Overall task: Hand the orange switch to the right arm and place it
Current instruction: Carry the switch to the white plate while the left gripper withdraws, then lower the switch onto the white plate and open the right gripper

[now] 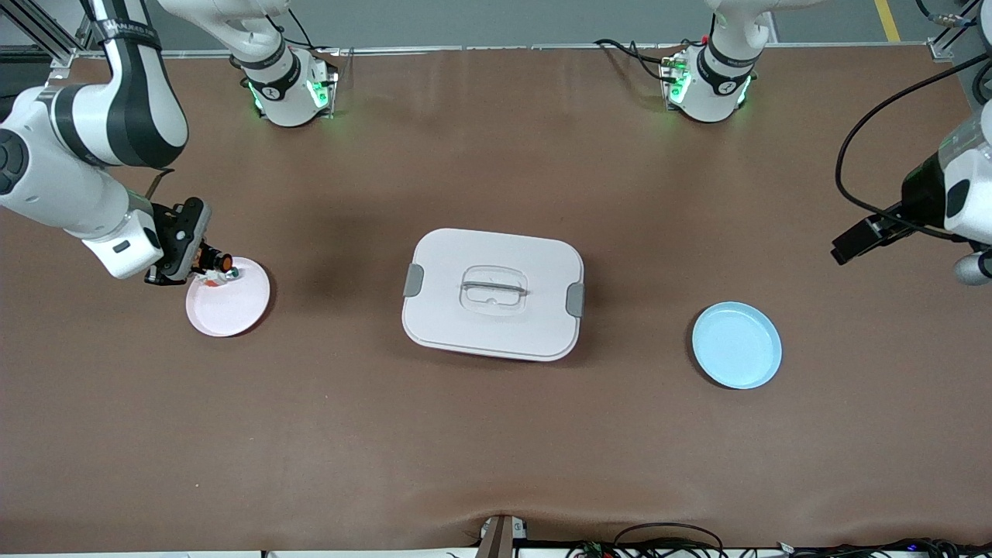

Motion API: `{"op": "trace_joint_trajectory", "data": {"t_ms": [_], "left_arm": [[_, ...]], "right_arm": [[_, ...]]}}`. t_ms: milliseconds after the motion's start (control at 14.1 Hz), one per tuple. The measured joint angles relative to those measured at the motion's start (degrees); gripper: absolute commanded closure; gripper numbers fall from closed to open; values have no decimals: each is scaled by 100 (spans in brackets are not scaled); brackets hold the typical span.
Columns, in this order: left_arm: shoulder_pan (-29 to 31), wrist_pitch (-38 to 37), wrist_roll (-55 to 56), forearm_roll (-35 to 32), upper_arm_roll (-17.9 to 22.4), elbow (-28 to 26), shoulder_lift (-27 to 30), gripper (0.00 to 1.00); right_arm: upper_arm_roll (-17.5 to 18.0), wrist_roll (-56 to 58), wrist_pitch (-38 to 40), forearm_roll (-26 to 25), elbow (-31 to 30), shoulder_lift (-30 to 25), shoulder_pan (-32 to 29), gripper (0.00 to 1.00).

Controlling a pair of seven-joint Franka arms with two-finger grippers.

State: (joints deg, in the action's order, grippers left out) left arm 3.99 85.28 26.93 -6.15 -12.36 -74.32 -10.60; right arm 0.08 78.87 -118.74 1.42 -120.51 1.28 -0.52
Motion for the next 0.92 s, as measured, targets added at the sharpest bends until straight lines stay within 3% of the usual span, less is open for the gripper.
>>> {"op": "trace_joint_trajectory", "data": {"t_ms": [425,920], "left_arm": [[-75,348,-1294,500,689,-1015,886,0],[-384,319,-1824,512,1002,-1248,1100,0]], "right_arm": [[-2,476,-1202,-19,-773,-2,-321,100],[-1,616,-1979,-91,-1005,307,-574,100]]}}
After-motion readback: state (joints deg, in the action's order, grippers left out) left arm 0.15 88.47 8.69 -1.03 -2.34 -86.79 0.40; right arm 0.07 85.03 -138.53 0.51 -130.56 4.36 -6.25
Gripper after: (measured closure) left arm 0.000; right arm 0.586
